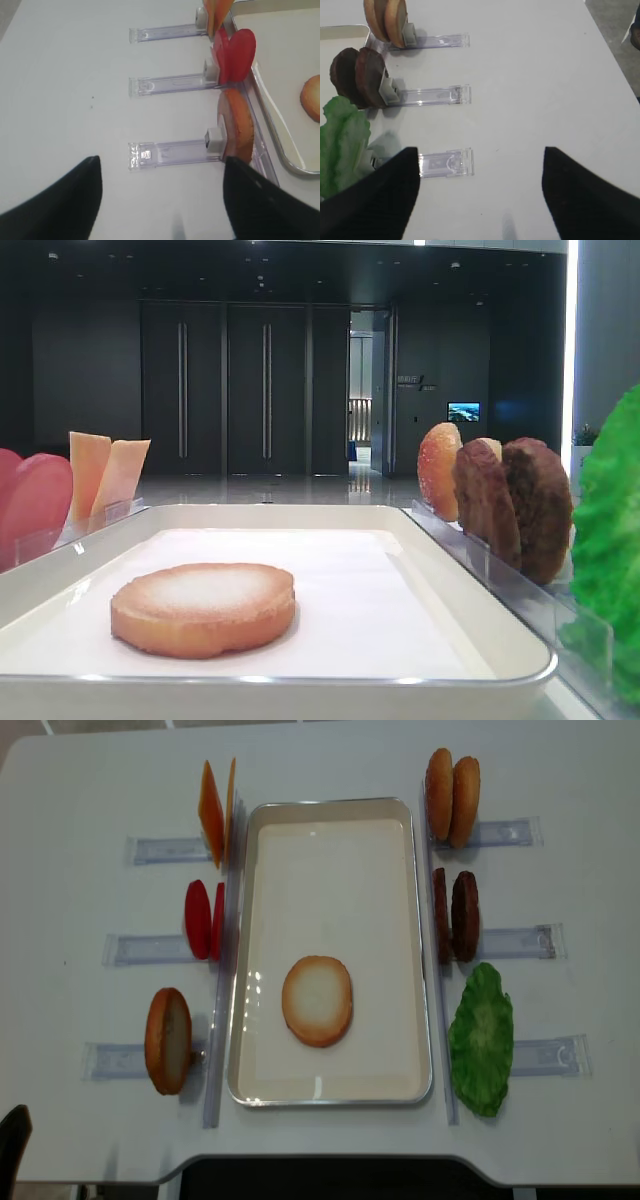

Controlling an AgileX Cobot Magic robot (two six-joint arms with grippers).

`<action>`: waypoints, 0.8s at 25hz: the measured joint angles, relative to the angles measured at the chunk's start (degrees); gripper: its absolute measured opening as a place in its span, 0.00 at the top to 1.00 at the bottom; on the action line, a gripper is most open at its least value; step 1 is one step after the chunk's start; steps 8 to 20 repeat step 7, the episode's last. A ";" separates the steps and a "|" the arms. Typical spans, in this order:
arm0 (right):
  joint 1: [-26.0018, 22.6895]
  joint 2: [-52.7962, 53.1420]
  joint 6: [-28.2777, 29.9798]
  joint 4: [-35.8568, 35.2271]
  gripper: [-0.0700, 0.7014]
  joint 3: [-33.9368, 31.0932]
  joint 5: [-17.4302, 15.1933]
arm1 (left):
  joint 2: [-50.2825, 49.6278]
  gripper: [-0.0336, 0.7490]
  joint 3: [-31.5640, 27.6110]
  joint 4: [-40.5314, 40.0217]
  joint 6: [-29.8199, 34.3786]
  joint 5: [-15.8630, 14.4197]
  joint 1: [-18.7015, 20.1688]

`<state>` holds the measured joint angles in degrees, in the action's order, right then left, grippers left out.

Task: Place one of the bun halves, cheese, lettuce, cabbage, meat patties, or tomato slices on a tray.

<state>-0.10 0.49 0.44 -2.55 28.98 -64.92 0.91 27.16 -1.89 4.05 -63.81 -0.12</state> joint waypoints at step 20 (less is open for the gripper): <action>0.00 0.00 0.00 0.00 0.27 0.00 0.00 | 0.00 0.22 0.00 0.00 -0.26 0.00 0.05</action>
